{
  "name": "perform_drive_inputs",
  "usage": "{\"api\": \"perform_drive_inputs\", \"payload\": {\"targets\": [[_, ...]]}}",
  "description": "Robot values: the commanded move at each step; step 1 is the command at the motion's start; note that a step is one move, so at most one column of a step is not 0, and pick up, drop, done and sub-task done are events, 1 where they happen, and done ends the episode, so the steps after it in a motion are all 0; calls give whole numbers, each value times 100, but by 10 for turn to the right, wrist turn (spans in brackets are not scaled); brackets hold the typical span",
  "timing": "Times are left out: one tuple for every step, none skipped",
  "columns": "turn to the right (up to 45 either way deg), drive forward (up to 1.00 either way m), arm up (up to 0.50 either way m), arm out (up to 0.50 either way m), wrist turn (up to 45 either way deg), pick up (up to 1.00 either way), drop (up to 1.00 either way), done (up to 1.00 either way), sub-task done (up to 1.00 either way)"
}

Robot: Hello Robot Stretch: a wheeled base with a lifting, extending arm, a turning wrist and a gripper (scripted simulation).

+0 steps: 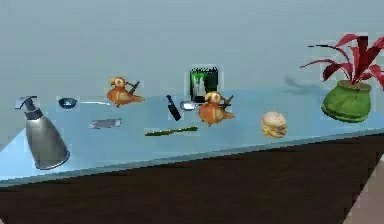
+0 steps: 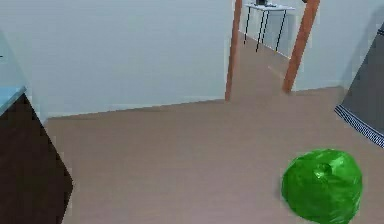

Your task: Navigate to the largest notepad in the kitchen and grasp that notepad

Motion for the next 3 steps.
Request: {"api": "perform_drive_inputs", "payload": {"targets": [[330,0,0,0,0,0,0,0,0],[0,5,0,0,0,0,0,0,0],[-450,0,0,0,0,0,0,0,0]]}}
